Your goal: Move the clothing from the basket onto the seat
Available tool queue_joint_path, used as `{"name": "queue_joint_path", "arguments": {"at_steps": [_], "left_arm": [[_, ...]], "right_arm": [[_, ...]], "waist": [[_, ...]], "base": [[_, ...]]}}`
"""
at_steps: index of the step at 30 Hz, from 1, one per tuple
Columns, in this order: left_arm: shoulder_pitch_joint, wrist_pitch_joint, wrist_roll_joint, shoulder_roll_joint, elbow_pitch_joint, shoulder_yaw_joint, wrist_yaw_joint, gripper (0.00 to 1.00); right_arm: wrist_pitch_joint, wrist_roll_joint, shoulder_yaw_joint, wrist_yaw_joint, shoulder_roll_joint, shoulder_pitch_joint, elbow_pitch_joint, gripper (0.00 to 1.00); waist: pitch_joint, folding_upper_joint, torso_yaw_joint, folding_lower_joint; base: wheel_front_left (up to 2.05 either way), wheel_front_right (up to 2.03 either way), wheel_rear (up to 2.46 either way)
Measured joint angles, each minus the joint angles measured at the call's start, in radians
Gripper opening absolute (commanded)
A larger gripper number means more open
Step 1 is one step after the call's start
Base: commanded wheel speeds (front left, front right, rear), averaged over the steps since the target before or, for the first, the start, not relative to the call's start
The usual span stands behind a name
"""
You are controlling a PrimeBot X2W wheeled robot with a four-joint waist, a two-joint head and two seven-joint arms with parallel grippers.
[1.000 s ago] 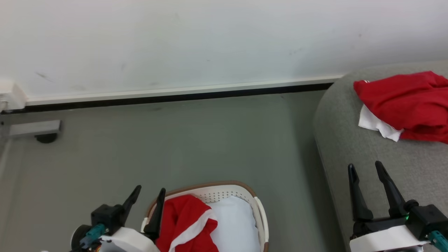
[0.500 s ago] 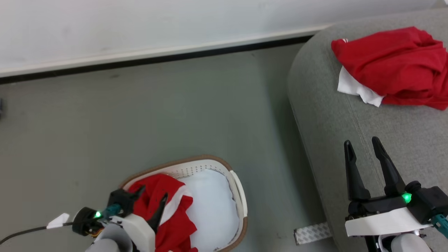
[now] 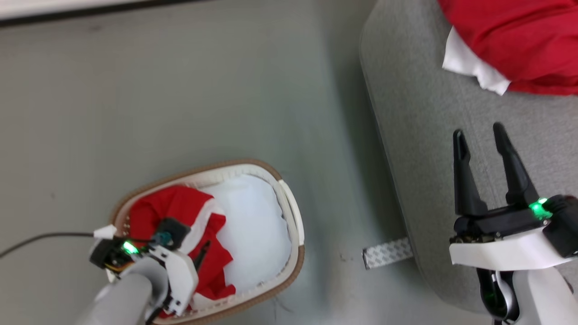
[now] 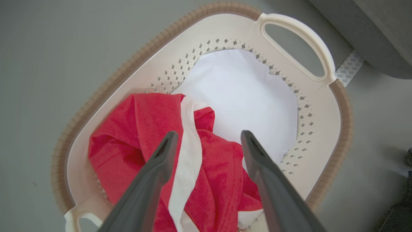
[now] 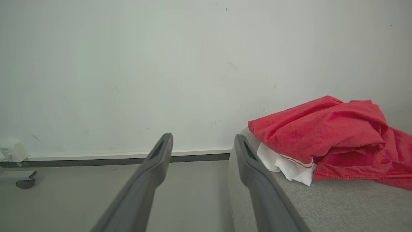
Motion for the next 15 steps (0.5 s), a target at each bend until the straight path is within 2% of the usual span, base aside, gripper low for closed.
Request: {"name": "queue_joint_path", "arguments": {"at_steps": [10, 15], "left_arm": [[-0.148, 0.046, 0.015, 0.052, 0.137, -0.153, 0.0, 1.0], [-0.211, 0.069, 0.011, 0.081, 0.184, -0.188, 0.0, 1.0]], "right_arm": [[0.0, 0.048, 0.001, 0.0, 0.0, -0.065, -0.093, 1.0], [0.0, 0.072, 0.01, 0.0, 0.0, -0.087, -0.126, 1.0]], "waist": [[0.178, 0.0, -0.039, 0.0], [0.257, 0.0, -0.065, 0.0]], "base": [[0.0, 0.0, 0.0], [0.0, 0.0, 0.0]]}}
